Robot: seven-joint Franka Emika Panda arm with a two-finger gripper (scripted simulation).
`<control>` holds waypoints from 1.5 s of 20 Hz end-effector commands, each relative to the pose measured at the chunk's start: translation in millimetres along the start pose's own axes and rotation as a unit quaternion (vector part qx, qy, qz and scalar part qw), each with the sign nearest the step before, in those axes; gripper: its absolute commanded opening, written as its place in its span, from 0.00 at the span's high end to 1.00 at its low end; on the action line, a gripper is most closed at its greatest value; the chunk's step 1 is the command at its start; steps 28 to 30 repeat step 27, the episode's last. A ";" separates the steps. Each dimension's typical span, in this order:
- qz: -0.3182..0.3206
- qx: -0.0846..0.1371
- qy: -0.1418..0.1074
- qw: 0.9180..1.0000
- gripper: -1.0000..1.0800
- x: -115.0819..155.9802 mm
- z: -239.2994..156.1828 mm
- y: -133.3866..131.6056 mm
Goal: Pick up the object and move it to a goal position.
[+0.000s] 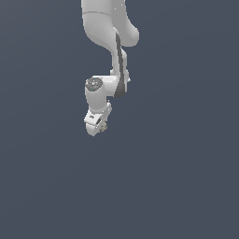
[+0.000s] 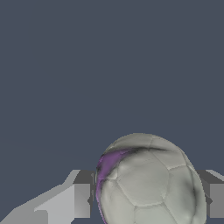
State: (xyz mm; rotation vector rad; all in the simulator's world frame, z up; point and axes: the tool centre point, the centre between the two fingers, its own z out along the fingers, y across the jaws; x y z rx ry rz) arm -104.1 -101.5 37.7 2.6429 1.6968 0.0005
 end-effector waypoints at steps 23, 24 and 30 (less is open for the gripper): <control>-0.001 0.000 0.000 1.000 1.00 140.5 -60.7 -79.1; -0.001 0.000 0.000 1.000 1.00 142.8 -61.8 -80.1; -0.001 0.000 0.000 1.000 1.00 146.0 -63.1 -81.5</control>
